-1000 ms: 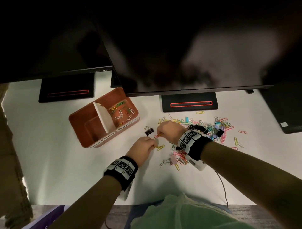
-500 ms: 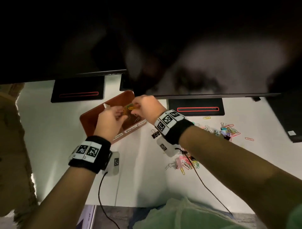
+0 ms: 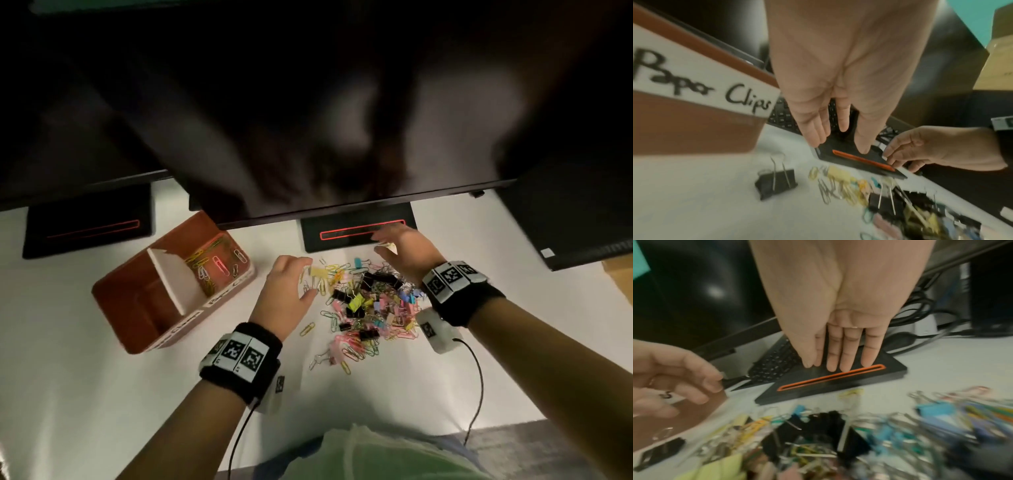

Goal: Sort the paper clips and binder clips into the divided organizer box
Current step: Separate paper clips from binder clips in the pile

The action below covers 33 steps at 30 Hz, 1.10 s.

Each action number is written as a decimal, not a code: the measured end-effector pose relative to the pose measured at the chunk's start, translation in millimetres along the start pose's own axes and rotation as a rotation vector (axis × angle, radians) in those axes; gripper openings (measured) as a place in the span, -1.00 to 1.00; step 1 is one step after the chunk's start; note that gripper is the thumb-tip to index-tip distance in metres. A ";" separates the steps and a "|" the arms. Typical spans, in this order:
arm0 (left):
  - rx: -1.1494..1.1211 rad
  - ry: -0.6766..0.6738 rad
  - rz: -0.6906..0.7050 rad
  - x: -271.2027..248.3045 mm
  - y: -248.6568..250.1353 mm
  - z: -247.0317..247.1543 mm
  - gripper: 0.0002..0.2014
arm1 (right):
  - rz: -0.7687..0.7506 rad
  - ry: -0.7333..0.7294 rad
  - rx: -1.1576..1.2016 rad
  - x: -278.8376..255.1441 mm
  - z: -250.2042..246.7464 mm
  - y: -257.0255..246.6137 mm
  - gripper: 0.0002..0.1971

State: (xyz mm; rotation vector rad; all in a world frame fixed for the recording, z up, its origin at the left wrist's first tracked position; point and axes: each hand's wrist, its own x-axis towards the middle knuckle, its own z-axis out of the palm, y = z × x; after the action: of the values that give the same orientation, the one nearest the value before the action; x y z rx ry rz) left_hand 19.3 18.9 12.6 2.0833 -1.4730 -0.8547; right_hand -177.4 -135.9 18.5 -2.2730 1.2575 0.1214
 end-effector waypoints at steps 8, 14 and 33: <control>0.245 -0.095 -0.147 32.3 -9.1 25.9 -0.44 | 0.007 -0.129 -0.023 10.6 10.5 22.6 -0.67; 0.138 0.004 -0.167 37.2 -18.1 26.6 -0.61 | -0.023 -0.228 -0.014 17.3 22.3 13.4 -0.68; 0.037 0.033 -0.098 41.3 -9.7 16.2 -0.93 | -0.045 -0.291 -0.089 12.0 19.7 16.9 -0.77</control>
State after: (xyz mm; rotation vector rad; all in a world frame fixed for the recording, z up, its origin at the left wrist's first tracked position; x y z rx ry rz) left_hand 24.3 -17.0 -14.8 2.2020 -1.3891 -0.8315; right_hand -180.9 -142.5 -9.0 -2.2564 1.0661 0.4825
